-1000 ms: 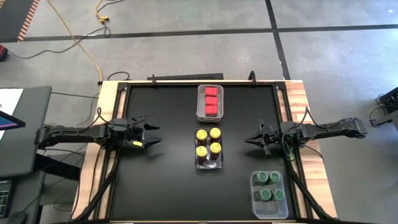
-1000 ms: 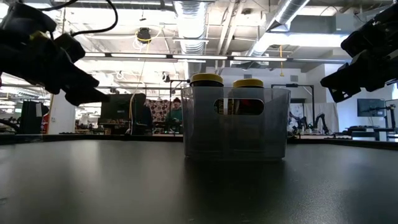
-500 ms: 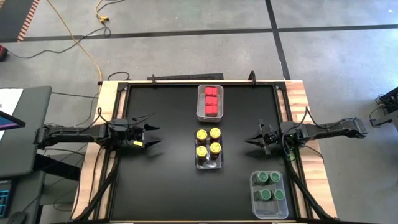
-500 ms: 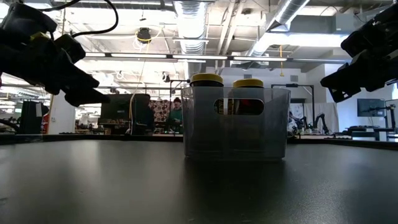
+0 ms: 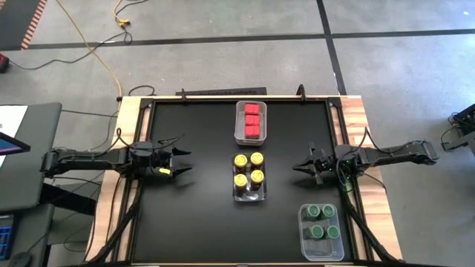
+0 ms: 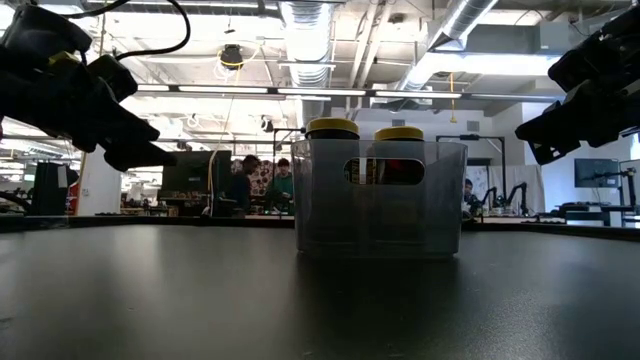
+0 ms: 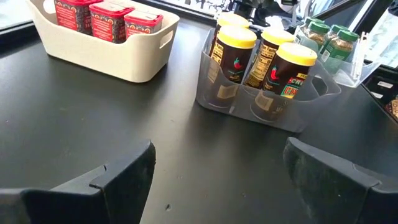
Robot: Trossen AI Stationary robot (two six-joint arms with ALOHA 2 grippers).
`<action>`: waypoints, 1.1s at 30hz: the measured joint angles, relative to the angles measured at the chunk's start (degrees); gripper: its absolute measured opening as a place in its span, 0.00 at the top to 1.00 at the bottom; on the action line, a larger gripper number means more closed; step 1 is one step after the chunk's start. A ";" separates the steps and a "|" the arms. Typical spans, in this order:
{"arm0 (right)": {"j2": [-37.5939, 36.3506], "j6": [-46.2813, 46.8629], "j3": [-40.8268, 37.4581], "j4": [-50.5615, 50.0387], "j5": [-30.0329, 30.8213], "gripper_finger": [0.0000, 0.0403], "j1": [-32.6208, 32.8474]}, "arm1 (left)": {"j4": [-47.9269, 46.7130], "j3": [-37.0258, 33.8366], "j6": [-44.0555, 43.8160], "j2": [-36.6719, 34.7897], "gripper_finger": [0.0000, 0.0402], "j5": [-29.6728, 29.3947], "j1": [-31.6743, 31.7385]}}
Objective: Sort spices by type
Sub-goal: Return to Home Position
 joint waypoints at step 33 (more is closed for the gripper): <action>0.00 -0.01 0.00 0.00 0.00 0.91 0.00 | -0.02 0.00 0.05 -2.55 0.15 -0.02 -0.07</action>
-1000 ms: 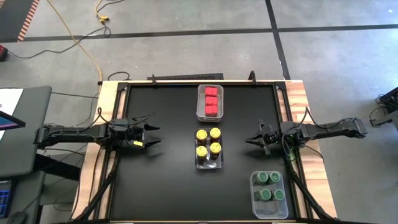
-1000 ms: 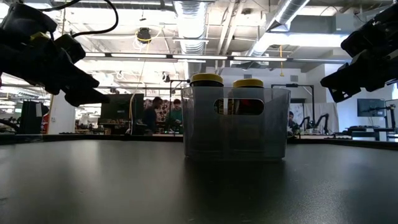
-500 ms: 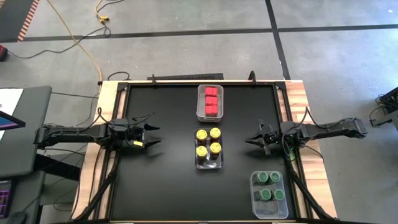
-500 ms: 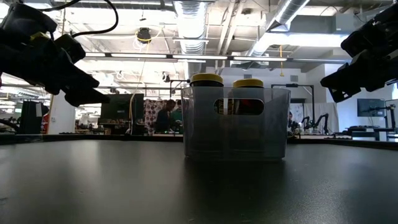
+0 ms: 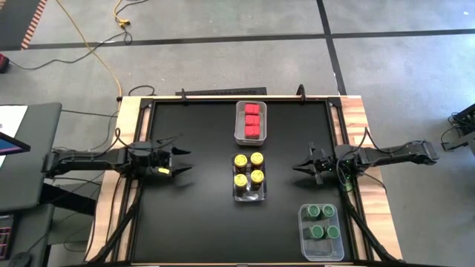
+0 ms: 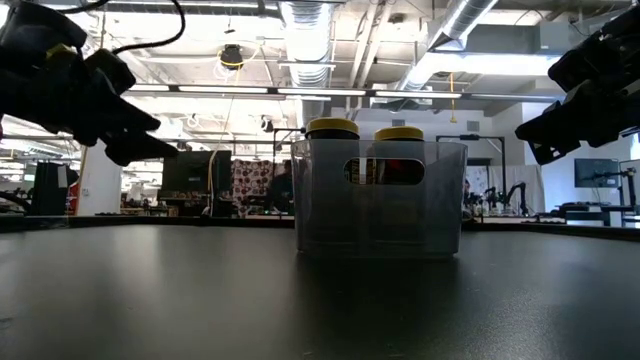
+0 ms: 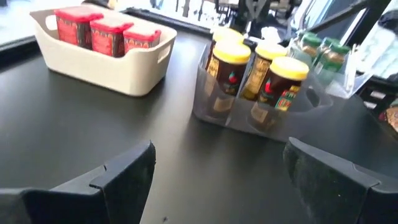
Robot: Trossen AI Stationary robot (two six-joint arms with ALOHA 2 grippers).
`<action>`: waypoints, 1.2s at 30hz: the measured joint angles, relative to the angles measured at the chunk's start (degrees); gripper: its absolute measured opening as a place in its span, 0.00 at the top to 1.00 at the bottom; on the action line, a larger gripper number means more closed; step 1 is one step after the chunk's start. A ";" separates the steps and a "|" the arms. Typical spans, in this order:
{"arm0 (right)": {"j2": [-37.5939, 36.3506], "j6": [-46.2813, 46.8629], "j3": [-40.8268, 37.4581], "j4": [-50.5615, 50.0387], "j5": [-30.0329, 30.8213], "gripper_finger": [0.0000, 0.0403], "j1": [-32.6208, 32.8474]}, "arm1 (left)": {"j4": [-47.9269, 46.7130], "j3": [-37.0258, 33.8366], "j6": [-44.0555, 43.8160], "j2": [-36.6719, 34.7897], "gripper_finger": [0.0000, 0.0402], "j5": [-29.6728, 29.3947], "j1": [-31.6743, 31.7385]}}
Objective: Sort spices by type
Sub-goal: Return to Home Position
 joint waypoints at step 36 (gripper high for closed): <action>0.00 0.01 0.00 0.02 0.00 0.91 -0.01 | 0.04 0.00 -0.14 -13.95 0.15 0.00 0.00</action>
